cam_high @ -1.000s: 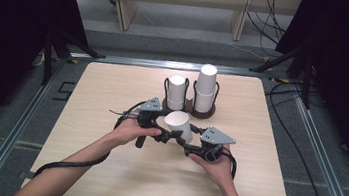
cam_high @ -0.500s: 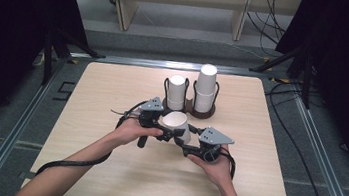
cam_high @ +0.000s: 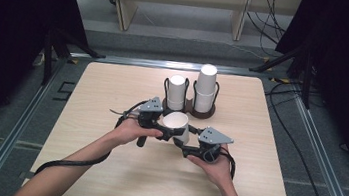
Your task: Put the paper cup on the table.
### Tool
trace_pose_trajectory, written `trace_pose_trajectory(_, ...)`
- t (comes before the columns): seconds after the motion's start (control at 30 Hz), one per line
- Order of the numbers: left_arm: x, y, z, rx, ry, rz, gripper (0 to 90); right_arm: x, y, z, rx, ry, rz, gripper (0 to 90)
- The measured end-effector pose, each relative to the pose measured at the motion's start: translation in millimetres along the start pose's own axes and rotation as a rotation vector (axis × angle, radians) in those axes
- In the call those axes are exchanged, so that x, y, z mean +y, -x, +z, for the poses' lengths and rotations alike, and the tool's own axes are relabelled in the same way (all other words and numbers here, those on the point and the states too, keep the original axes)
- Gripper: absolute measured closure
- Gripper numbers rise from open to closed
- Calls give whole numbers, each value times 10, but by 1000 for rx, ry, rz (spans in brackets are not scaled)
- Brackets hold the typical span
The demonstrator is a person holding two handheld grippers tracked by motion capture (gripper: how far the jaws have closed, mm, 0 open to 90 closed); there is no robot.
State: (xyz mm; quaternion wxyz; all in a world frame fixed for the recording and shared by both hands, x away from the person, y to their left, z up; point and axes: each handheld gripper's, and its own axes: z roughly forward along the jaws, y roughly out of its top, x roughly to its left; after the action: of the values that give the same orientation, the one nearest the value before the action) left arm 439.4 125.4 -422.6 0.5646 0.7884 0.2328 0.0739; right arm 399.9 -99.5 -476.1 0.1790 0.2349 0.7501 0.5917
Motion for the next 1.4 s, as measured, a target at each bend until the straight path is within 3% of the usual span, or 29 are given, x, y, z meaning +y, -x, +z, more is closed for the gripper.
trace_pose_trajectory(0.07,-1,11,-5,1,-1,10,184,1,10,1,-1,-4,-18,320)
trace_pose_trajectory(0.13,-2,11,-1,-7,9,21,196,2,6,5,-2,-7,-13,313)
trace_pose_trajectory(0.17,3,18,-13,4,-5,33,202,0,-13,2,-1,-14,12,309)
trace_pose_trajectory(0.2,4,24,-14,6,-5,41,206,6,2,-2,6,-27,-5,306)
trace_pose_trajectory(0.43,15,49,-24,18,-4,73,229,-6,-1,22,12,-44,16,276)
trace_pose_trajectory(0.47,16,50,-26,21,-6,79,231,-2,11,21,8,-49,-9,266)
trace_pose_trajectory(0.53,18,48,-31,24,-6,89,234,-3,-10,17,5,-65,21,246)
trace_pose_trajectory(0.6,22,52,-42,35,-11,97,237,-6,8,31,-2,-57,2,217)
trace_pose_trajectory(0.73,21,52,-57,50,-10,112,238,-12,-21,24,2,-68,45,192)
trace_pose_trajectory(0.77,20,49,-59,51,-4,114,238,-4,-2,19,3,-69,18,187)
trace_pose_trajectory(0.8,26,49,-77,58,-18,117,238,-2,-13,8,2,-77,36,183)
trace_pose_trajectory(0.9,34,46,-103,67,-10,121,238,5,10,-8,3,-75,8,174)
trace_pose_trajectory(0.97,38,43,-119,77,-7,130,238,3,1,-27,7,-84,25,172)
trace_pose_trajectory(1.0,41,42,-132,79,-14,135,238,5,20,-33,3,-79,-3,172)
trace_pose_trajectory(1.03,41,38,-139,81,-10,138,238,4,4,-51,4,-90,29,173)
trace_pose_trajectory(1.13,42,37,-176,104,-24,157,239,-7,11,-73,-16,-69,22,173)
trace_pose_trajectory(1.17,37,36,-180,107,-18,154,238,-13,13,-72,5,-66,37,173)
trace_pose_trajectory(1.2,36,34,-196,114,-26,159,238,-9,39,-99,-15,-80,5,174)
trace_pose_trajectory(1.27,29,26,-218,123,-30,165,238,-23,30,-123,-20,-89,42,174)
trace_pose_trajectory(1.4,12,4,-266,148,-33,167,239,-41,60,-138,-39,-70,25,178)
